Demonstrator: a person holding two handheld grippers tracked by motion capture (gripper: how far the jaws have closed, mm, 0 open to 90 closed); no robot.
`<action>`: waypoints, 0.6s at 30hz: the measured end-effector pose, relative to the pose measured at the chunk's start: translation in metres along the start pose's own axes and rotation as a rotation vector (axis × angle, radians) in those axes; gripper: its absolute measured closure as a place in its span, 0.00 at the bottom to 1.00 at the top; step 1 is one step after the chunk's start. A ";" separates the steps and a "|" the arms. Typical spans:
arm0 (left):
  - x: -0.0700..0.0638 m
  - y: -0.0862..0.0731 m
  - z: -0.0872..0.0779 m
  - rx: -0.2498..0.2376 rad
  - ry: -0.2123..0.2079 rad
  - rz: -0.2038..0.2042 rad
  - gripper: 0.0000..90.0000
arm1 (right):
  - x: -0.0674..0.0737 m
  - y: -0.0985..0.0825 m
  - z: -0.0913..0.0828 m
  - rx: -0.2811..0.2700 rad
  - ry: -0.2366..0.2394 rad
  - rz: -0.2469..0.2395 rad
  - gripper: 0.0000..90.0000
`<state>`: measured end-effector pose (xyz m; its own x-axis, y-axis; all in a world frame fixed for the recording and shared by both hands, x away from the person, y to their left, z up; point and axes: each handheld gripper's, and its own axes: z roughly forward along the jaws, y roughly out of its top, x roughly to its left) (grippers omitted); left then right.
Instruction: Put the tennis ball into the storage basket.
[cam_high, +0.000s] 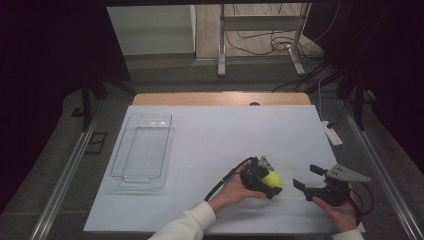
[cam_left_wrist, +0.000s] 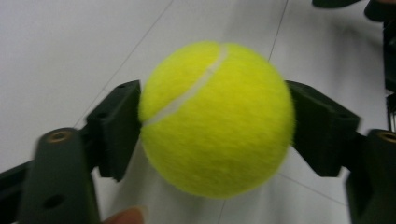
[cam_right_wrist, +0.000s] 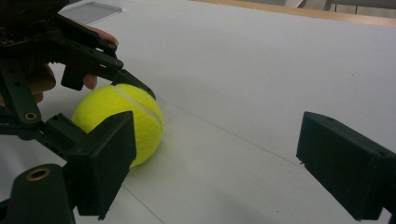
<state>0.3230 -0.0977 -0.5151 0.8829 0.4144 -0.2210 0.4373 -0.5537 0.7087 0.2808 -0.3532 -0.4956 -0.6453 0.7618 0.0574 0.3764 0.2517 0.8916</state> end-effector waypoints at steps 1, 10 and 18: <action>-0.001 0.000 0.000 0.004 0.003 0.004 0.29 | 0.000 0.000 0.000 -0.001 -0.001 0.000 0.14; -0.003 0.001 -0.004 0.000 0.012 0.013 0.30 | 0.000 0.000 0.000 -0.003 -0.002 0.001 0.14; -0.002 0.002 -0.015 -0.008 0.025 0.013 0.30 | 0.000 0.000 0.000 -0.004 -0.001 0.000 0.14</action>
<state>0.3198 -0.0886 -0.5037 0.8841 0.4247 -0.1951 0.4240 -0.5534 0.7169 0.2805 -0.3532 -0.4953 -0.6449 0.7621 0.0571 0.3740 0.2496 0.8932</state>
